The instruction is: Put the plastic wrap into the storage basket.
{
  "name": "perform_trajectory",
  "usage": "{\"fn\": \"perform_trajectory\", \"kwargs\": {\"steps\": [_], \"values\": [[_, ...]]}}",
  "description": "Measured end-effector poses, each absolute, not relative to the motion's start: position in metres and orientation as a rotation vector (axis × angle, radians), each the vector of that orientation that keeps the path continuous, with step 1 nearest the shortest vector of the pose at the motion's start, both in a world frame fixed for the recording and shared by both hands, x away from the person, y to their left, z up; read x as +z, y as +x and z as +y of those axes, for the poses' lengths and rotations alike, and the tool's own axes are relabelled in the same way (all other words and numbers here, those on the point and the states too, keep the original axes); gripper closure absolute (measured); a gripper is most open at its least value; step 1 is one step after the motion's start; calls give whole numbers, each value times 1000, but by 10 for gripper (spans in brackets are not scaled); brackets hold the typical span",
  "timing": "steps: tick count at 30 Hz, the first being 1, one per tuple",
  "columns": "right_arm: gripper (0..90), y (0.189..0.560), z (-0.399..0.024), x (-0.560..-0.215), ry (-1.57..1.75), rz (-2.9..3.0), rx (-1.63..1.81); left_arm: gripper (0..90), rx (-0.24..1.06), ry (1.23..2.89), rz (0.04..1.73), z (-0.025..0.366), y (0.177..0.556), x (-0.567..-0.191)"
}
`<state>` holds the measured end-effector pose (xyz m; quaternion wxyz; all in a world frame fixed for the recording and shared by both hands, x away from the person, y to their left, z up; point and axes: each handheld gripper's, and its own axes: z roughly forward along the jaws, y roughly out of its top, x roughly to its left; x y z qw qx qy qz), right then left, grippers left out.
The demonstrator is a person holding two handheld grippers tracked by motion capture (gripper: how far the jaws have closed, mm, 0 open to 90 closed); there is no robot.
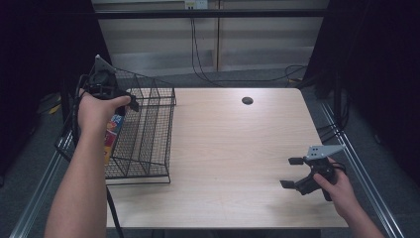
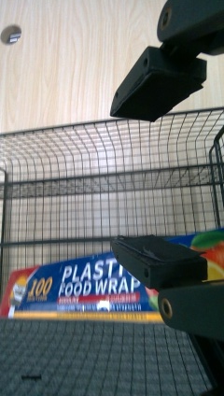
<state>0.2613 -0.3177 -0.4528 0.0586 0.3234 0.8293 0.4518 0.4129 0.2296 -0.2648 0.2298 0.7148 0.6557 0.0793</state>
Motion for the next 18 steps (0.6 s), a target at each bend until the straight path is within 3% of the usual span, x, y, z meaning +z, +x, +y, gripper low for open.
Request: {"fn": "perform_trajectory", "kwargs": {"steps": [18], "values": [[21,261,-317,-452,981,2512,1362,286,145,2030,1638,196,406,-276]]}}
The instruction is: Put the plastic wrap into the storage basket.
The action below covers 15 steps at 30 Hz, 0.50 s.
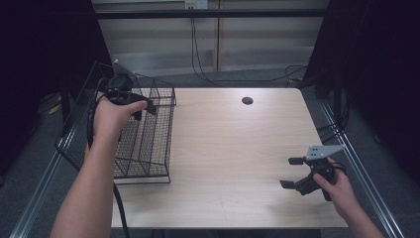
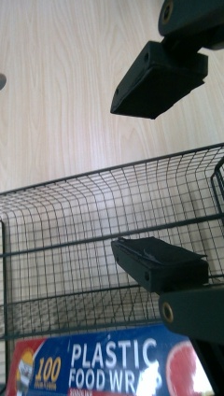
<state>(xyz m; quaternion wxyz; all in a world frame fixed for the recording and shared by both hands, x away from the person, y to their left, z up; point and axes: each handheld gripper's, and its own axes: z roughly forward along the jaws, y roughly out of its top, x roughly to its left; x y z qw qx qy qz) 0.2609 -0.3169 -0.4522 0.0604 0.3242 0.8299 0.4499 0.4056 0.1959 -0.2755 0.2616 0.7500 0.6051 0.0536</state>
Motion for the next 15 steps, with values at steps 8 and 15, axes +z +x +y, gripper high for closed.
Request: {"fn": "perform_trajectory", "kwargs": {"steps": [8,15], "values": [[21,261,-317,-452,980,2512,1360,282,128,2042,1583,188,400,-281],[21,260,-316,-452,976,2513,1361,280,100,2054,1536,180,395,-290]]}}
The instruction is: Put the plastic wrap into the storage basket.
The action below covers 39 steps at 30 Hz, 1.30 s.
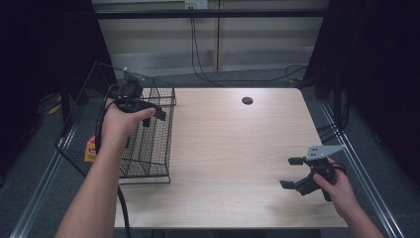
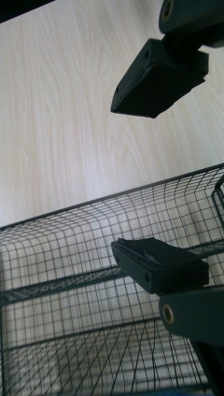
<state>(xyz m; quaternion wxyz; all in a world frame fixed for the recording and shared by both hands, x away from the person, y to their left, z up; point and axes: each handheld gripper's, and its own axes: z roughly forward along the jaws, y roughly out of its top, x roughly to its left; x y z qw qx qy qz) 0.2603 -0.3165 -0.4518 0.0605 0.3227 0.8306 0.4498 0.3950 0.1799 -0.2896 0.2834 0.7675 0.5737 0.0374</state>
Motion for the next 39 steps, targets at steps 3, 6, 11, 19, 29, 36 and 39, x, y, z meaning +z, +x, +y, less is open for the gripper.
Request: {"fn": "perform_trajectory", "kwargs": {"steps": [3,6,11,19,29,36,39], "values": [[21,260,-316,-452,976,2514,1360,278,86,2061,1513,176,394,-293],[21,260,-316,-452,976,2516,1356,276,75,2071,1497,173,392,-297],[20,260,-317,-452,976,2517,1358,272,66,2094,1459,168,390,-303],[21,260,-316,-452,976,2519,1355,270,47,2118,1414,159,384,-311],[21,260,-316,-452,973,2520,1354,269,22,2139,1357,145,378,-321],[21,260,-316,-452,972,2517,1353,265,-1,2155,1324,139,374,-330],[21,260,-315,-452,968,2524,1352,265,-7,2160,1302,135,371,-335]]}}
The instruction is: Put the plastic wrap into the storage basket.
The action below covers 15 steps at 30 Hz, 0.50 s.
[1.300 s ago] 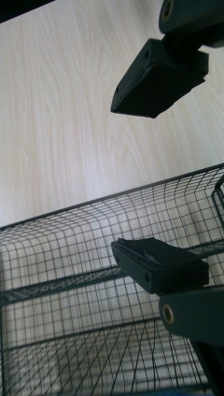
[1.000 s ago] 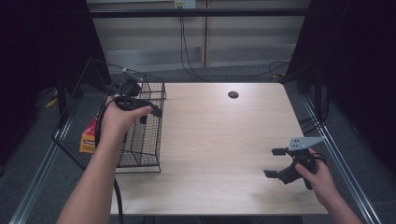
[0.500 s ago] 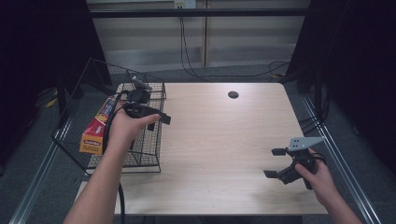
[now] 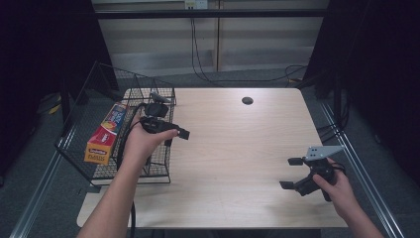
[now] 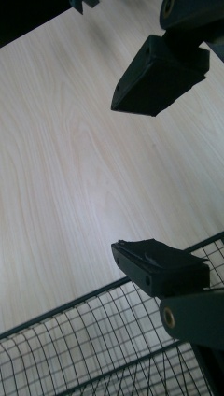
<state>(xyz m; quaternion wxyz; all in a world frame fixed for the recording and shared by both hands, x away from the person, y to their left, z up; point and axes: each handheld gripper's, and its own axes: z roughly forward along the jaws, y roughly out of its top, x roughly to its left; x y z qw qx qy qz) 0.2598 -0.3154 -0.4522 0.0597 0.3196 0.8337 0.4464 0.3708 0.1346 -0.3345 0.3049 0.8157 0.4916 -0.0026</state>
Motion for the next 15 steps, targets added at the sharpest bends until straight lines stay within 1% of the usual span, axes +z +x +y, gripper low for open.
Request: {"fn": "perform_trajectory", "kwargs": {"steps": [10,15], "values": [[21,260,-315,-453,965,2528,1333,244,-33,2202,1205,120,359,-352],[20,261,-313,-458,962,2534,1313,191,-14,2211,1148,112,353,-361]]}}
